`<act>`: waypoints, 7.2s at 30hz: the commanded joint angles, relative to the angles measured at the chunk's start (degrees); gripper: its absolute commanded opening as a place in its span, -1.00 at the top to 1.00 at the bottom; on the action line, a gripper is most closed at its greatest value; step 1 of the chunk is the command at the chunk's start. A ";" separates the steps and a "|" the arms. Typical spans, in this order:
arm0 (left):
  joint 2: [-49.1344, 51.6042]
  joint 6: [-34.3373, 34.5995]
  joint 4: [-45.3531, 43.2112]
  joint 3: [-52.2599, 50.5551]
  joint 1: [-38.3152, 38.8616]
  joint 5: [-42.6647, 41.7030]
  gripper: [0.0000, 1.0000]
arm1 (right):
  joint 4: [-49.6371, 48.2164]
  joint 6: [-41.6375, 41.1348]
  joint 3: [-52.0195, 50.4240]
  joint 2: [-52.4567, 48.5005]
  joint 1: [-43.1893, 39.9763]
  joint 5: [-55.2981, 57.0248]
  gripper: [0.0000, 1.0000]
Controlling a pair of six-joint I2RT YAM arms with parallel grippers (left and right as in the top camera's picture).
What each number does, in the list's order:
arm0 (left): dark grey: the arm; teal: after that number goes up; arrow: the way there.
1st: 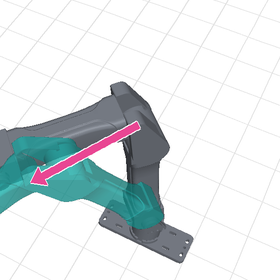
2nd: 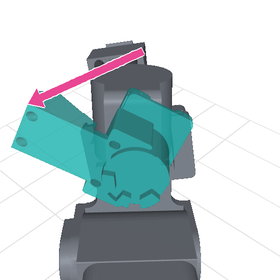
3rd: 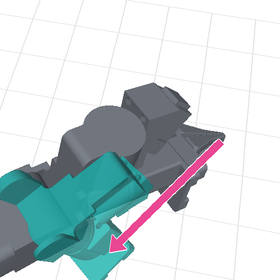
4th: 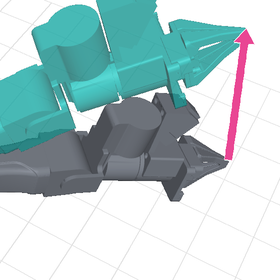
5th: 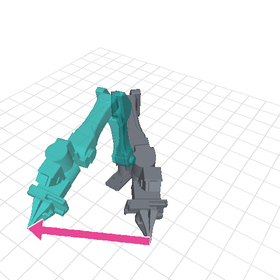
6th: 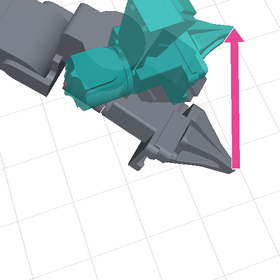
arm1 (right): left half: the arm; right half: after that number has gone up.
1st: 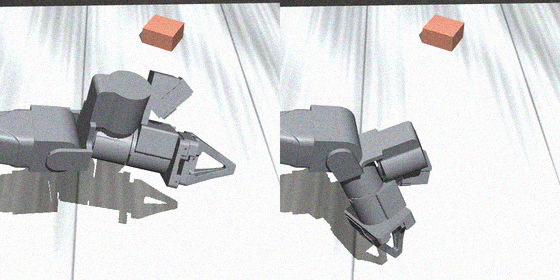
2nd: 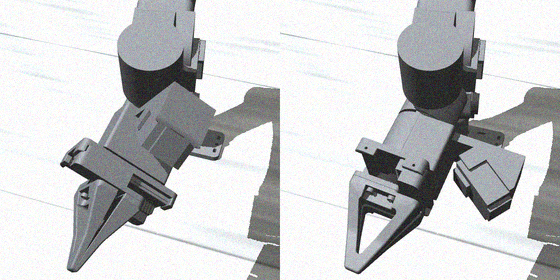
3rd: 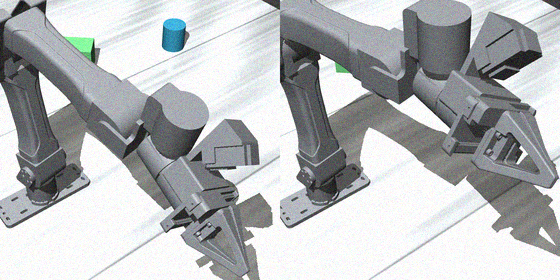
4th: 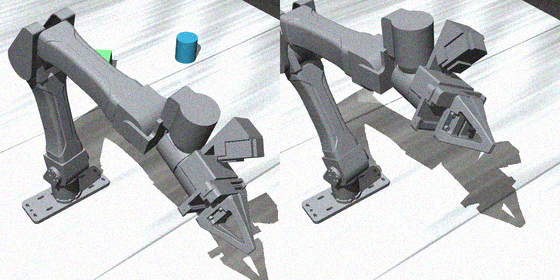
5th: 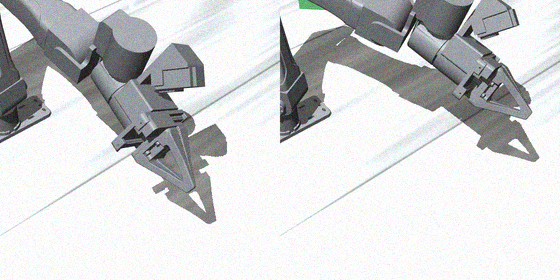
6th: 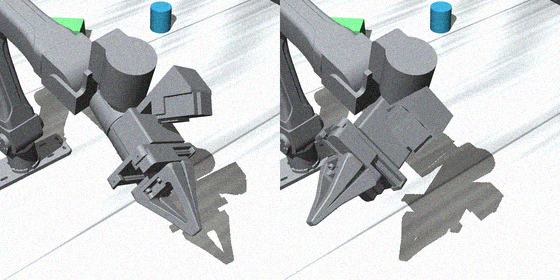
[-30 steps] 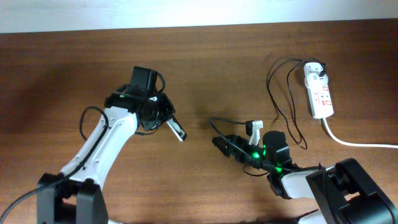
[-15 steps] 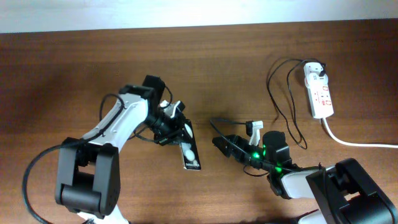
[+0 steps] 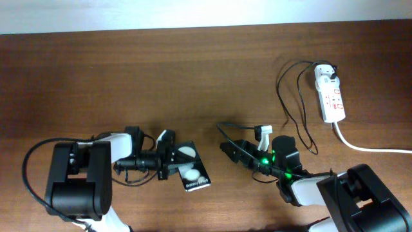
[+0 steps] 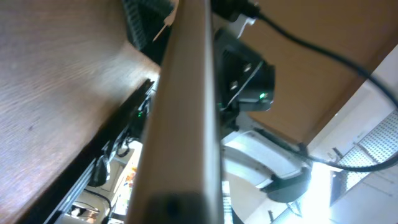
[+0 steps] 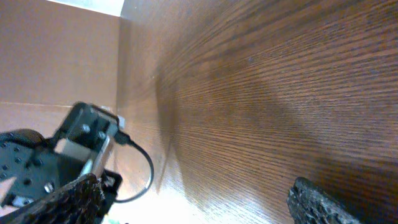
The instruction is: Plug charger to phone and switch on socket
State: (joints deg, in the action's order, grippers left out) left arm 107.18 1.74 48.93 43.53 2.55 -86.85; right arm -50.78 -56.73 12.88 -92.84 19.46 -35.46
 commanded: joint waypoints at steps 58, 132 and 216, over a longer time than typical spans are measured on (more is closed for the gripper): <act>-0.42 24.98 2.12 7.74 3.41 1.36 1.00 | 81.81 16.79 86.33 -38.80 -12.39 58.12 -0.73; -0.42 24.96 2.12 7.74 3.41 1.42 1.00 | 116.37 39.76 105.04 -50.01 -4.90 36.35 0.92; 8.76 69.66 -79.71 25.16 1.90 -3.34 1.00 | 99.80 24.26 61.90 7.17 28.35 41.97 0.92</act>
State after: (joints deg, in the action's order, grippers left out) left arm 115.85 71.00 -30.63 67.40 4.73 -88.58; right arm 49.32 -31.75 74.94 -86.24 47.79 5.58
